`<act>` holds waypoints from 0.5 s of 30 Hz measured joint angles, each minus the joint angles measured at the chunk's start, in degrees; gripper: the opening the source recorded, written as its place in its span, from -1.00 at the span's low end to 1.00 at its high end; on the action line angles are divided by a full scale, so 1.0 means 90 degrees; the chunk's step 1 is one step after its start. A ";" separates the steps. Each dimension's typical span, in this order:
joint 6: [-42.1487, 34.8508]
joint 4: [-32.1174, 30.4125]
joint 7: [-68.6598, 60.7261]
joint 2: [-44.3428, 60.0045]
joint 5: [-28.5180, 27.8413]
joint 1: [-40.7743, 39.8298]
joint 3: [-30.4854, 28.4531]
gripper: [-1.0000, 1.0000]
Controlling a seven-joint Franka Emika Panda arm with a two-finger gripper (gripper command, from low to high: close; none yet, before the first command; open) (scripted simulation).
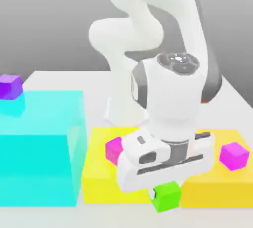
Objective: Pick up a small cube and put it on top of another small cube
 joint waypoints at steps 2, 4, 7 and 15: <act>-0.0187 -0.0274 0.0006 -0.0462 0.0020 -0.0129 -0.0062 -1.00; -0.0373 -0.0548 0.0010 -0.0924 0.0041 -0.0298 -0.0088 -1.00; -0.0650 -0.0960 0.0013 -0.1616 0.0077 -0.0380 -0.0164 -1.00; -0.1373 -0.2052 0.0032 -0.3429 0.0160 -0.0711 -0.0412 -1.00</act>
